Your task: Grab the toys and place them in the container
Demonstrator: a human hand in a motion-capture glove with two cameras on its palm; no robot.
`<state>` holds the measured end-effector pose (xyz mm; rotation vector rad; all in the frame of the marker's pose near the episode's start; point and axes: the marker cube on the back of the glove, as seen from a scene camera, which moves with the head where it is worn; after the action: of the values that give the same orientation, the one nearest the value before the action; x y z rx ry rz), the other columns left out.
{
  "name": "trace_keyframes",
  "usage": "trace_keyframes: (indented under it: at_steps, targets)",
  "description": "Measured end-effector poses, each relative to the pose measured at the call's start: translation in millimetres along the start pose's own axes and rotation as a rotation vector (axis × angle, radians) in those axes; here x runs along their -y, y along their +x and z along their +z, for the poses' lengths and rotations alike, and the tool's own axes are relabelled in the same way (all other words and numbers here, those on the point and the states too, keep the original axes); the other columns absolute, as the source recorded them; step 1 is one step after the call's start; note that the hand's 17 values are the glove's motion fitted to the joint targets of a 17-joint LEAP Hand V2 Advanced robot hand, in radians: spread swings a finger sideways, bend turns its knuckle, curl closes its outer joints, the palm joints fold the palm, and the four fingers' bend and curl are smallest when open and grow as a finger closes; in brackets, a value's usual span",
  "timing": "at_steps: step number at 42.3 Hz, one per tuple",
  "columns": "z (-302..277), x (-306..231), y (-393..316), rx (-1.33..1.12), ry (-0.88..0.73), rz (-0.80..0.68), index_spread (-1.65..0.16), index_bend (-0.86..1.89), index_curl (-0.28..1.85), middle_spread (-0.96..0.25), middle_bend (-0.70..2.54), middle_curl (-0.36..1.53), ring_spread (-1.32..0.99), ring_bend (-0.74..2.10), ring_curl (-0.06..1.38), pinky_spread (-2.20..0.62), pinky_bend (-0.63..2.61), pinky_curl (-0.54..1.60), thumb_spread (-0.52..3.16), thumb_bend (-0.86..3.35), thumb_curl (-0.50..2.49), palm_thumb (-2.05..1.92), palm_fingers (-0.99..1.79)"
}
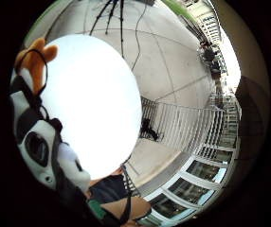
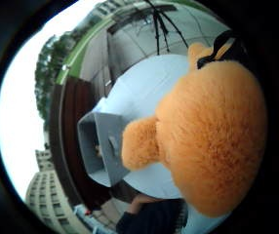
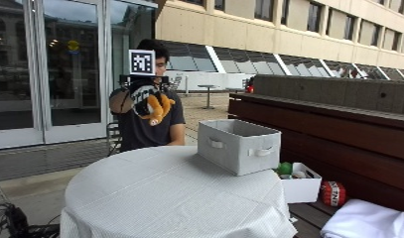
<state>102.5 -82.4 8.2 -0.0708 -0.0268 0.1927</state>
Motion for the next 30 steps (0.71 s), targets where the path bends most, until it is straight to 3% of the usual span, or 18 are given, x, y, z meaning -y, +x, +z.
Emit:
trace_keyframes:
  at_steps: [7,11,17,30]
  targets:
    - [-41,-32,-71,-0.009,0.008,-0.030,-0.38,0.18,0.23,-0.43,0.71,0.67,-0.39,1.22,0.45,-0.47,0.84,0.32,0.77,0.12,0.84,0.69,1.13]
    - [-55,-34,-107,-0.016,0.125,-0.145,-0.38,0.18,0.23,-0.43,0.70,0.68,-0.39,1.22,0.46,-0.47,0.83,0.33,0.77,0.12,0.86,0.70,1.13]
    - [-75,-63,-170,-0.011,0.161,-0.222,-0.38,0.17,0.24,-0.44,0.69,0.69,-0.39,1.22,0.46,-0.47,0.83,0.34,0.77,0.10,0.88,0.70,1.13]
    - [-85,-118,-287,-0.049,0.209,-0.360,-0.38,0.17,0.25,-0.45,0.67,0.73,-0.39,1.22,0.46,-0.47,0.83,0.35,0.77,0.08,0.93,0.72,1.12]
